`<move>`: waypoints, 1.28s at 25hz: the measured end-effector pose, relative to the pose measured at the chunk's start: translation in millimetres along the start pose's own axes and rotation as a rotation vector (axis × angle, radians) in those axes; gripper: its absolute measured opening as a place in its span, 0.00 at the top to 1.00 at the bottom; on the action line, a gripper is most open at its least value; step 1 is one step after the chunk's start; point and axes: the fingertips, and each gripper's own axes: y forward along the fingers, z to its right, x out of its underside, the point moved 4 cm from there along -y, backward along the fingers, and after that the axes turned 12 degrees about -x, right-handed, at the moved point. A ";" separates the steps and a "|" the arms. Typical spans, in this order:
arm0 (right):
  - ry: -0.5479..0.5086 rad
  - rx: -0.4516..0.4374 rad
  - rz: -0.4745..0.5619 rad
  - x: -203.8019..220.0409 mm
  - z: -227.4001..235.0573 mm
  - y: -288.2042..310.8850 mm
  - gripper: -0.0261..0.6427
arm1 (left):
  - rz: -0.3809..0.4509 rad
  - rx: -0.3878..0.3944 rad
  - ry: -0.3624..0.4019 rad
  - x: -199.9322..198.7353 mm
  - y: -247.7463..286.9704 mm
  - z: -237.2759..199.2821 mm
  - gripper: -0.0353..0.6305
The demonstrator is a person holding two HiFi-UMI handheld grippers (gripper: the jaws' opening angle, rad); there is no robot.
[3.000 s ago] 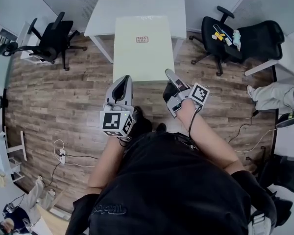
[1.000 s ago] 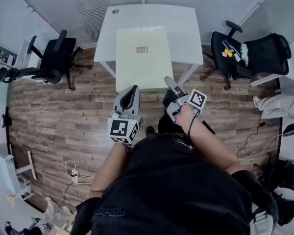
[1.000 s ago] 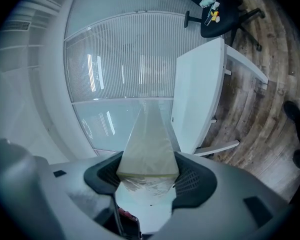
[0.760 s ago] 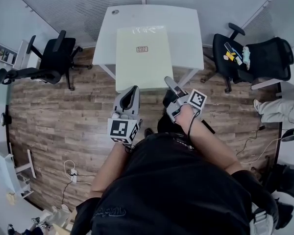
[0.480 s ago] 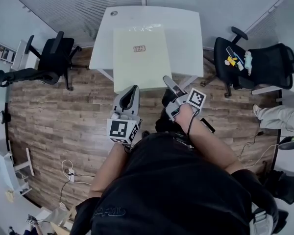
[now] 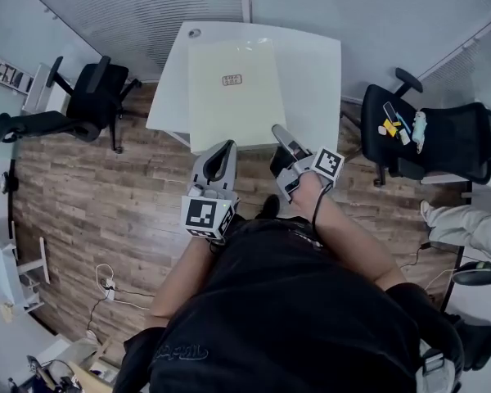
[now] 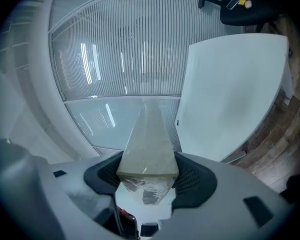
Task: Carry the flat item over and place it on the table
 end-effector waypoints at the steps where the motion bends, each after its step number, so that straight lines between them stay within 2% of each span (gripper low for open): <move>1: 0.003 -0.003 -0.001 -3.4 -0.1 3.2 0.53 | 0.000 -0.004 0.001 -1.3 3.7 -0.8 0.93; 7: 0.034 -0.009 -0.007 -10.2 7.9 17.7 0.53 | -0.008 -0.040 -0.019 -1.9 15.6 -12.9 0.93; 16: 0.027 -0.002 -0.009 -16.4 10.3 37.0 0.53 | -0.003 -0.034 -0.047 -4.2 39.7 -31.6 0.93; 25: 0.005 -0.001 0.034 -30.4 13.9 65.5 0.53 | 0.016 0.022 -0.066 -8.5 75.2 -58.1 0.93; 32: -0.005 0.006 0.079 -32.4 24.3 112.2 0.53 | 0.017 0.058 -0.058 -16.9 109.6 -108.0 0.93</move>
